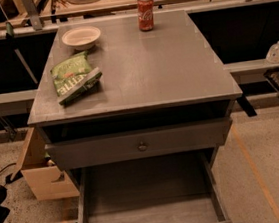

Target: Place rxbar chocolate into middle drawer

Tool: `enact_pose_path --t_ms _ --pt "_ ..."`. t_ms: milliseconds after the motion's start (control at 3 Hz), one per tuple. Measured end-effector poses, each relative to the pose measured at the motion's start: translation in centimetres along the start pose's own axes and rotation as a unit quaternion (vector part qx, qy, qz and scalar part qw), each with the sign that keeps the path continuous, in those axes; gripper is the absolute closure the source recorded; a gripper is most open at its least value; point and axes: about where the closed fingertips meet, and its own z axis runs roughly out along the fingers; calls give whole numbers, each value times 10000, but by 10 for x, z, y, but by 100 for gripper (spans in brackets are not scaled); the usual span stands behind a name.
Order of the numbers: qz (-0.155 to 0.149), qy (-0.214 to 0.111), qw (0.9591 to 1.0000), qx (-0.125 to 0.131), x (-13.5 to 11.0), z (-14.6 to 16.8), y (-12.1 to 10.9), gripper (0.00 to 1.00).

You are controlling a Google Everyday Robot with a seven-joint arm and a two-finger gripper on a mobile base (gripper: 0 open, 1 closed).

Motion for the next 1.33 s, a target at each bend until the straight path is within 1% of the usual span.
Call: enact_pose_path --t_ms 333,667,1000,1333 --pt "-343 -220 9991 67 12 11 45 100" --pt "-530 -288 9979 -223 40 46 94 100" --pt "-788 -126 9947 -646 59 103 143 100" --pt "-1258 137 9859 -1097 64 156 192 100"
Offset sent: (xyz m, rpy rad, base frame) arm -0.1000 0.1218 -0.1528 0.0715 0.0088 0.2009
